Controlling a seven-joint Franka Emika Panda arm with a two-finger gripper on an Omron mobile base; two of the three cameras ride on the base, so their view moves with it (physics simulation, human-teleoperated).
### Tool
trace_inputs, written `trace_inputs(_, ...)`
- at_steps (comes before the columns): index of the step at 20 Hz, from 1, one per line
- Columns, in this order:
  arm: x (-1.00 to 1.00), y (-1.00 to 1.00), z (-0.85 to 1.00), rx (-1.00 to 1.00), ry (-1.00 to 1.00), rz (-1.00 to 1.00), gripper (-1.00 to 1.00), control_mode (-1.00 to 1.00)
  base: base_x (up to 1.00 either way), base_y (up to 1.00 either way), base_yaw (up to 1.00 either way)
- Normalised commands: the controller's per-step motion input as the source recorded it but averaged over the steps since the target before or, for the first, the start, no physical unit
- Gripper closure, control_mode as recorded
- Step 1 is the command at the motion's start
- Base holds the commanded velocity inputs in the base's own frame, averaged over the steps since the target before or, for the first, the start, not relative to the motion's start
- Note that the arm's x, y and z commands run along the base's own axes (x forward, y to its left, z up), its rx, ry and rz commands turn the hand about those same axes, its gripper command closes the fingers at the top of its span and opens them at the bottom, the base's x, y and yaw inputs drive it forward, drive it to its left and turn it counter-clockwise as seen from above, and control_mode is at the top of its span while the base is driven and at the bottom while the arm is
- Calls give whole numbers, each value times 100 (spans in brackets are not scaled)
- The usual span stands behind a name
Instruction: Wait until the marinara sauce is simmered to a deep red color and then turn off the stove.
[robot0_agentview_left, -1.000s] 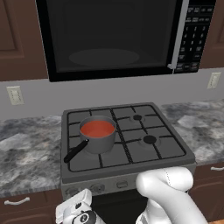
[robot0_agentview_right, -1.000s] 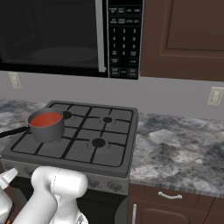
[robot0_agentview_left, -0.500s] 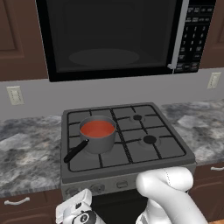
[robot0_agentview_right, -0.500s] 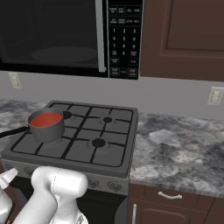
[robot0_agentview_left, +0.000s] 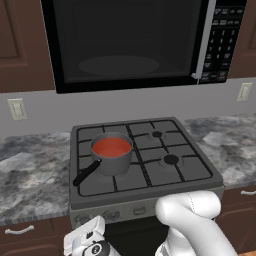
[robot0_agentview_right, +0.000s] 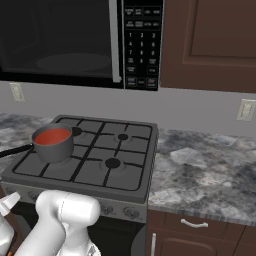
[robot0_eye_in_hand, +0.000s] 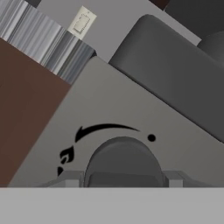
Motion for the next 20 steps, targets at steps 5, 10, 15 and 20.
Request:
trace_inputs(5,0,0,0,0,0,0,100,-100,0,0,0)
trace_inputs(10,0,0,0,0,0,0,100,-100,0,0,0)
trace_inputs(15,0,0,0,0,0,0,100,-100,0,0,0)
trace_inputs(20,0,0,0,0,0,0,100,-100,0,0,0)
